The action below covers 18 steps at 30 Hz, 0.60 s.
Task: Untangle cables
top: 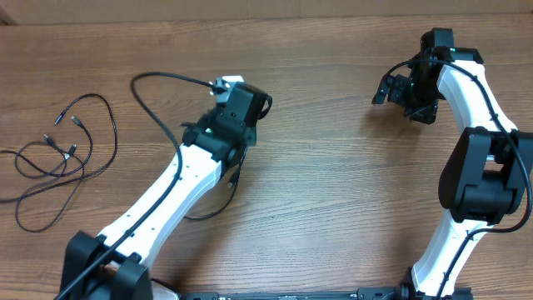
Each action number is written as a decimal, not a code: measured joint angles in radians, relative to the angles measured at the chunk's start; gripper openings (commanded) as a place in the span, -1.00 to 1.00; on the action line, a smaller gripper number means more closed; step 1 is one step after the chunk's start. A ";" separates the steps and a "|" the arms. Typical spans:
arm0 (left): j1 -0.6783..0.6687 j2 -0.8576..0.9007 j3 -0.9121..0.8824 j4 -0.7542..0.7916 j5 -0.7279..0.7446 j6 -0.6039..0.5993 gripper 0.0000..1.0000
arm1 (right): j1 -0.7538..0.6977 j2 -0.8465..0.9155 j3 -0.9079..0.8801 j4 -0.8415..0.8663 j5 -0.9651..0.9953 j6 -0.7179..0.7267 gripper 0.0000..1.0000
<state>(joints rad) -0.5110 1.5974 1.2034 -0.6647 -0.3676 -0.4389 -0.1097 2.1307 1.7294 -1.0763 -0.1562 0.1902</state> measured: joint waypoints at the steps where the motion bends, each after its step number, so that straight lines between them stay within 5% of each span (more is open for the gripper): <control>1: 0.000 0.015 0.000 -0.023 0.025 0.002 0.12 | 0.000 0.000 0.000 0.000 0.000 0.000 1.00; 7: 0.000 0.160 -0.002 -0.154 0.138 -0.001 -0.13 | 0.000 0.000 0.000 0.000 0.000 0.000 1.00; 18: 0.009 0.336 0.011 -0.163 0.313 0.152 -0.07 | 0.000 0.000 0.000 -0.001 0.000 0.000 0.99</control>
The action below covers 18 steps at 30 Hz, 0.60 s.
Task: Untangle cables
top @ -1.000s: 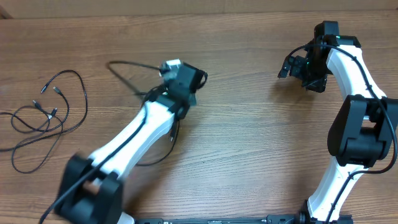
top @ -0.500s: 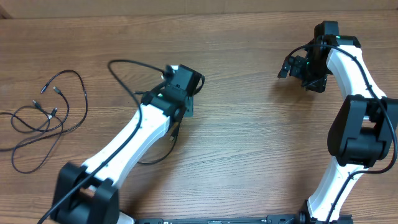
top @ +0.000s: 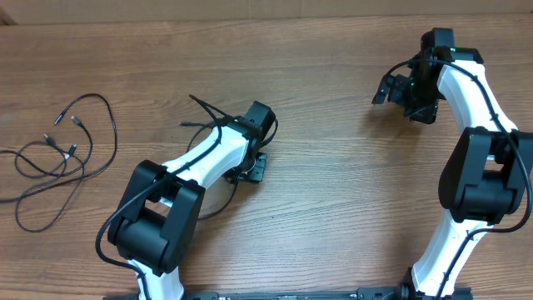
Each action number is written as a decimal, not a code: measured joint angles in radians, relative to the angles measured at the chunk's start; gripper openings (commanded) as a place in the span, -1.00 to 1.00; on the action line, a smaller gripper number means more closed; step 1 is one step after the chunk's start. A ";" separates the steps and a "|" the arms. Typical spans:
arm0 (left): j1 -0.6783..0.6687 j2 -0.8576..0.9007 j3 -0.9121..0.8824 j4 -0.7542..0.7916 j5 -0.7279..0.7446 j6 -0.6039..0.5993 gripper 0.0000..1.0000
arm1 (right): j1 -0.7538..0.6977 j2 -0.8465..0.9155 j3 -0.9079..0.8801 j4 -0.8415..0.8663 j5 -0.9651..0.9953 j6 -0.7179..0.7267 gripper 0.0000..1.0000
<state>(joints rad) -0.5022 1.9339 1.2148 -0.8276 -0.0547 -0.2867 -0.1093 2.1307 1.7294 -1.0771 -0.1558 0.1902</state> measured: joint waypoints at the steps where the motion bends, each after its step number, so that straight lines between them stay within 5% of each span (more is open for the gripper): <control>1: 0.004 0.000 0.000 -0.003 0.010 0.003 -0.11 | 0.000 0.000 0.000 0.000 0.000 0.000 1.00; 14: 0.059 0.009 0.002 -0.130 0.059 0.061 -0.80 | 0.000 0.000 0.000 0.000 0.000 0.000 1.00; 18: 0.059 0.009 0.003 -0.123 0.059 0.066 -0.63 | 0.000 0.000 0.000 0.000 0.000 0.000 1.00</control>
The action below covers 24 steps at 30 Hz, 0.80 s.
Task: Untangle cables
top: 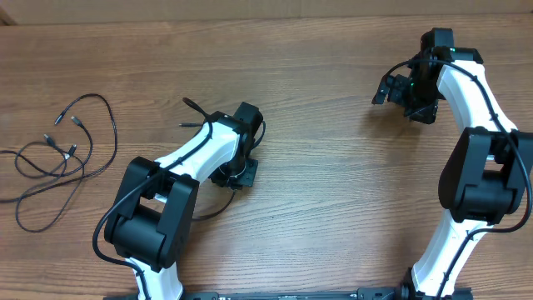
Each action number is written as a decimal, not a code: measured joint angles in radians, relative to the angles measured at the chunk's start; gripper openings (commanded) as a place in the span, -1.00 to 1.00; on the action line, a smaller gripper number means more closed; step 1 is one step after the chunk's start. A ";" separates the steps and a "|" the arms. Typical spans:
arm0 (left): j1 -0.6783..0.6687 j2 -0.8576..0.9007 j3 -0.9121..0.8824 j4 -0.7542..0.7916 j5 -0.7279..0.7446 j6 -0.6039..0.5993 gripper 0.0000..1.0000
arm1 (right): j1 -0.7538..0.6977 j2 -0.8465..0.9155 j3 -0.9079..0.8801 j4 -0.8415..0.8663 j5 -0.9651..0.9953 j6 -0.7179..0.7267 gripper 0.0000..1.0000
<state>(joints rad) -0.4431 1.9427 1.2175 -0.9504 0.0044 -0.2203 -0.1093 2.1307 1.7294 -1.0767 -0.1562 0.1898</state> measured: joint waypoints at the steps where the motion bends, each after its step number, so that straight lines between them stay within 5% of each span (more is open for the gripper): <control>1: 0.000 0.000 0.000 0.003 0.000 0.000 -0.52 | 0.000 0.000 0.000 0.000 0.000 0.000 1.00; 4: 0.000 0.000 0.001 0.025 0.006 0.010 -0.28 | 0.000 0.000 0.000 0.000 0.000 0.000 1.00; 18: 0.000 0.000 0.005 0.114 -0.016 0.014 -0.30 | 0.000 0.000 0.000 0.000 0.000 0.000 1.00; 21: 0.000 0.000 0.006 0.118 -0.019 0.015 -0.39 | 0.000 0.000 0.000 0.000 0.000 0.000 1.00; 24: 0.000 0.000 0.006 0.130 -0.024 0.022 -0.75 | 0.000 0.000 0.000 0.000 0.000 0.000 1.00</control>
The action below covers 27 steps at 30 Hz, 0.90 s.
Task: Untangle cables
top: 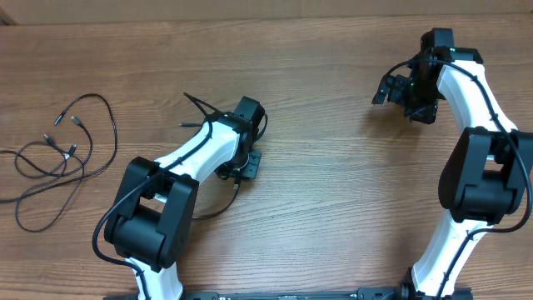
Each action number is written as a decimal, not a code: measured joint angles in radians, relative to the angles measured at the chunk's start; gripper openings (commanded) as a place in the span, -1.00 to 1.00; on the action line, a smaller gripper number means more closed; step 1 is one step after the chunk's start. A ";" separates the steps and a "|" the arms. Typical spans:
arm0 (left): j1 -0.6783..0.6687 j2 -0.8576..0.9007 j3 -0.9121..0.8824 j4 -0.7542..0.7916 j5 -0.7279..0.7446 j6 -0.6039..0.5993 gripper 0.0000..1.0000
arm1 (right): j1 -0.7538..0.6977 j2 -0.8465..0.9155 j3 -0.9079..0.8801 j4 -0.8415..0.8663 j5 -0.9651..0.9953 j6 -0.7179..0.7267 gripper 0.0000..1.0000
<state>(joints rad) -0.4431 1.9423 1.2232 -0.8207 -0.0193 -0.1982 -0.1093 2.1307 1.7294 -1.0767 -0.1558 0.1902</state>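
Note:
One black cable [198,108] lies under my left arm. Its ends stick out at the upper left of the arm, and a loop of it [218,207] shows below the wrist. My left gripper [244,165] points down at the table beside that cable, and the wrist hides its fingers. A second set of thin black cables [62,158] lies in loose loops at the far left, apart from both arms. At the far right my right gripper [388,88] hangs above the table with its fingers apart and nothing in them.
The wooden table [333,192] carries nothing else. The left arm is folded back on itself over the table's middle left. The right arm stands along the right edge.
The left wrist has shifted slightly up and to the right. The cable ends beside it lie a little differently. The right arm and the far-left cables have not moved.
First the left arm was stretched out with its gripper at a white plug on a long black cable arcing to the upper left. Then the arm stood folded with the gripper low at mid-table and the cable bunched beside it. It stays there now.

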 measured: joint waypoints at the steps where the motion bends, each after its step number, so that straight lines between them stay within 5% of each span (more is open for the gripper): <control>1: 0.000 0.000 0.000 0.009 0.000 0.009 -0.81 | 0.000 0.000 0.000 0.000 0.000 0.000 0.99; 19: 0.000 -0.030 0.002 0.047 -0.068 -0.017 -0.92 | 0.000 0.000 0.000 0.000 0.000 0.000 1.00; 27: 0.001 -0.362 0.022 0.141 -0.178 -0.058 -0.92 | 0.000 0.000 0.000 0.000 0.000 0.000 1.00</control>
<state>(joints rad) -0.4423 1.5803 1.2453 -0.6800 -0.1974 -0.2558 -0.1093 2.1307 1.7294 -1.0763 -0.1562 0.1898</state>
